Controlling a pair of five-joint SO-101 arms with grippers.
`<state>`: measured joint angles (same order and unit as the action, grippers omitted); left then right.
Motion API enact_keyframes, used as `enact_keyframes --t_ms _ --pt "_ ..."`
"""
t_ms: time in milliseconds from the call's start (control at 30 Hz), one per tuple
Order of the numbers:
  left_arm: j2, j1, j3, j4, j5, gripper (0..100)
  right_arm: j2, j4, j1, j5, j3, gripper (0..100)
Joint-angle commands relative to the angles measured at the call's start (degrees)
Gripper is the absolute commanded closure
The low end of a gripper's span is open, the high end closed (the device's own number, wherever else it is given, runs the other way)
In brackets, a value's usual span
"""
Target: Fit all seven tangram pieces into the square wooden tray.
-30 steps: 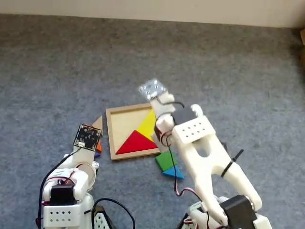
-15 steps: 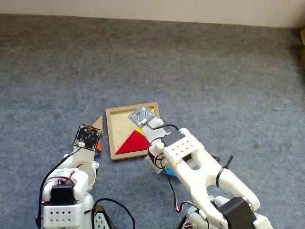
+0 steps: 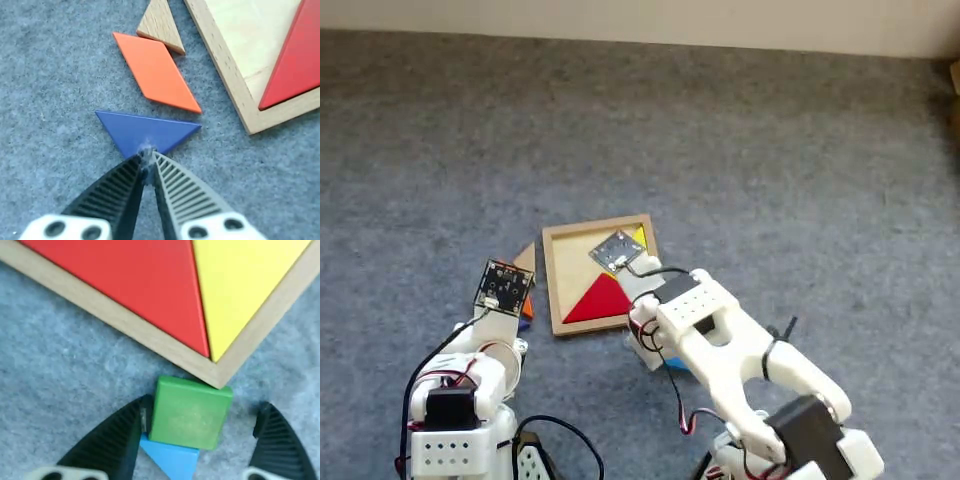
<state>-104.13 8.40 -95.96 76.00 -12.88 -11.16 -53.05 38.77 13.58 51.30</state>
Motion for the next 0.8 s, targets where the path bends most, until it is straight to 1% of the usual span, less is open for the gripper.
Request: enact_keyframes --t_ms 0,167,300,400,567,767 --pt "-0.31 0.57 -1.19 0.18 0.35 99 1.19 0.04 0.48 -0.18 -1.89 72.1" --pt "-0.31 0.57 -1.19 0.18 0.35 99 1.1 -1.98 0.4 0.18 -2.51 85.7" --pt "-0.31 0.57 -1.19 0.18 0.35 99 0.57 -2.33 0.31 0.18 -4.0 92.0" --pt "-0.31 0.57 -1.19 0.18 0.35 99 -3.47 -3.65 -1.27 0.79 -5.41 93.3" --pt "-0.31 0.57 -1.19 0.18 0.35 99 -13.93 -4.44 -4.44 5.01 -5.76 93.5" --pt "-0.31 0.57 -1.19 0.18 0.35 99 -21.58 -3.74 -4.35 5.01 -6.29 93.5"
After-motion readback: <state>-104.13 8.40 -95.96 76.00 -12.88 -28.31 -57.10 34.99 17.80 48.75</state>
